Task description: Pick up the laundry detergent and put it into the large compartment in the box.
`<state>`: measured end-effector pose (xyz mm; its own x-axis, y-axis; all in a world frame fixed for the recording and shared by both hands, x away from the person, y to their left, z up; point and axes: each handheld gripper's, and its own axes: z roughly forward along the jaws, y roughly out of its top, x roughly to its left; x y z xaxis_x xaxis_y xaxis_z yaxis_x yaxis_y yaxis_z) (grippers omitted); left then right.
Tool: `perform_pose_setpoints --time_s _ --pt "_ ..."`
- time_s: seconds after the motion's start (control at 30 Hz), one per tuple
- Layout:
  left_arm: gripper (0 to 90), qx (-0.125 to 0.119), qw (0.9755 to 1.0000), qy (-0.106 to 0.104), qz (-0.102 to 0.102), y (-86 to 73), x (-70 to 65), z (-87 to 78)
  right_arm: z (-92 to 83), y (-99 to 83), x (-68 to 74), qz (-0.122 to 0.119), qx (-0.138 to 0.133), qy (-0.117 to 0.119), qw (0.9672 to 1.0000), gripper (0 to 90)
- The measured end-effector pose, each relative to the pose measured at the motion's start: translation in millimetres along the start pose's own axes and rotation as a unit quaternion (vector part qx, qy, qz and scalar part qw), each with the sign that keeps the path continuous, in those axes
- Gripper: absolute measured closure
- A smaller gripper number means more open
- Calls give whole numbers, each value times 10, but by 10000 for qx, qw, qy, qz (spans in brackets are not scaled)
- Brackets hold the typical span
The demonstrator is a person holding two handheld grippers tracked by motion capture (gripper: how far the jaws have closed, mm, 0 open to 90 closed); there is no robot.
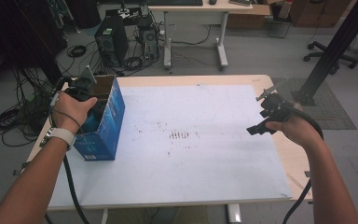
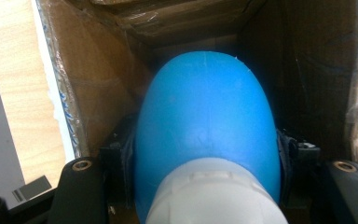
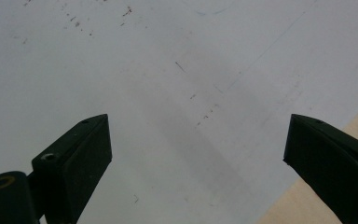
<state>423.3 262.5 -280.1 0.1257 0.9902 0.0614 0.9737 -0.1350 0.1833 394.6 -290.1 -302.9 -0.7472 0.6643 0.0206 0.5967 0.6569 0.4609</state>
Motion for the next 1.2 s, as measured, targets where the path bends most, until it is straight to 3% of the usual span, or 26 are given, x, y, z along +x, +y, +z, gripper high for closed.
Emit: perform_pose_setpoints --time_s 0.9,1.2 --pt "362 4 10000 -3 52 22 56 59 33 -45 6 54 51 19 10000 75" --pt "306 36 9999 -61 110 32 53 73 28 -40 15 59 62 15 10000 75"
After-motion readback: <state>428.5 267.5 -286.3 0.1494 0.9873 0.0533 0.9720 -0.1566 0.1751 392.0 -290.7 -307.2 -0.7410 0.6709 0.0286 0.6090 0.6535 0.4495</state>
